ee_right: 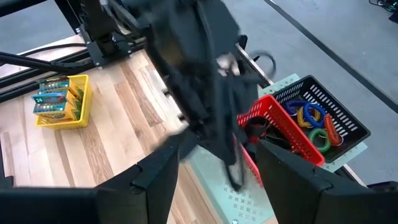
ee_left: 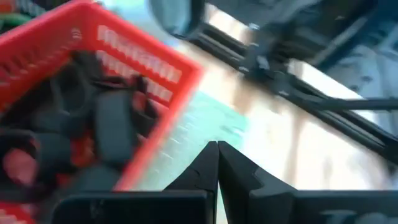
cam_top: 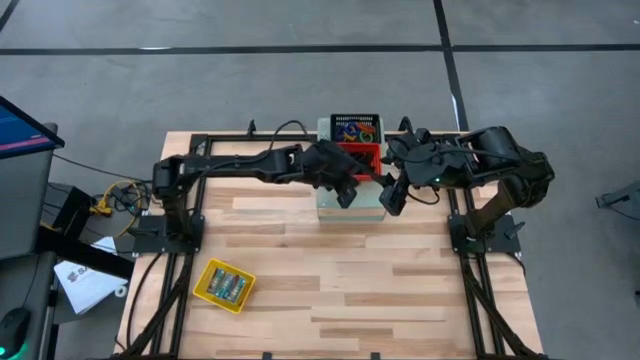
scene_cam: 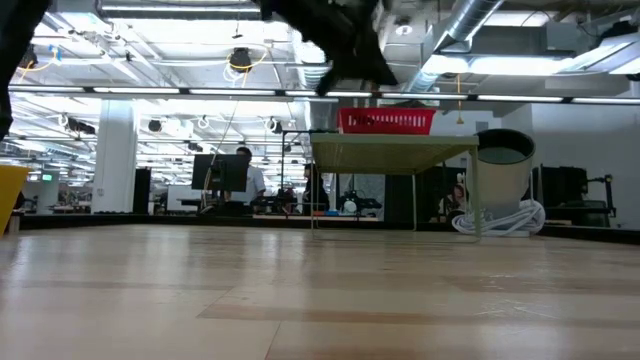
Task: Pick & Place Office Desk Supplies
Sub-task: Put the yellow bin on the shelf
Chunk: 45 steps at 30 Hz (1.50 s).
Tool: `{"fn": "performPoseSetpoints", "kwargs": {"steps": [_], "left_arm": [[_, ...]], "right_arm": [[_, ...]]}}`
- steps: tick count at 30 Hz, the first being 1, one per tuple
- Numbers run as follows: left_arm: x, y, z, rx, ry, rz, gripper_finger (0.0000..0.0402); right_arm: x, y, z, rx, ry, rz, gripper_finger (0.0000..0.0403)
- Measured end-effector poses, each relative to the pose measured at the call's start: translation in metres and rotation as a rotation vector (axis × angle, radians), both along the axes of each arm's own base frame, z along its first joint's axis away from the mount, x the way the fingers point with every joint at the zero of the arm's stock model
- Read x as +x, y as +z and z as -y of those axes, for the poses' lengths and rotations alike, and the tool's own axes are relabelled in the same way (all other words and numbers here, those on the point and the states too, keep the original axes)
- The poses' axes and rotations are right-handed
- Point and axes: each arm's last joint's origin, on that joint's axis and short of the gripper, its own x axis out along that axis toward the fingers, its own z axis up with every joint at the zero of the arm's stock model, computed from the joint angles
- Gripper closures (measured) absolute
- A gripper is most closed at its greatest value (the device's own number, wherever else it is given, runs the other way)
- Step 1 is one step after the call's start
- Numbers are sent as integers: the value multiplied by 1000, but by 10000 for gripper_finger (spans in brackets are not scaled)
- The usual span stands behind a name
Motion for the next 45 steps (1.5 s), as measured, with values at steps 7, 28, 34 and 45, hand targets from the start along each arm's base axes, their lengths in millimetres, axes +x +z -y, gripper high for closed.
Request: {"fn": "performPoseSetpoints", "kwargs": {"steps": [7, 28, 34, 45], "left_arm": [[-35, 60, 29, -43, -311, 129, 401], [-180, 69, 142, -5, -708, -712, 244], [-171, 25, 143, 1, -859, -858, 244], [-189, -53, 121, -118, -894, -987, 265]], "right_arm": [[0, 1, 0, -13, -12, 6, 193], [3, 4, -2, 7, -17, 67, 193], [4, 3, -7, 22, -14, 68, 193], [1, 2, -19, 33, -1, 78, 193]]}}
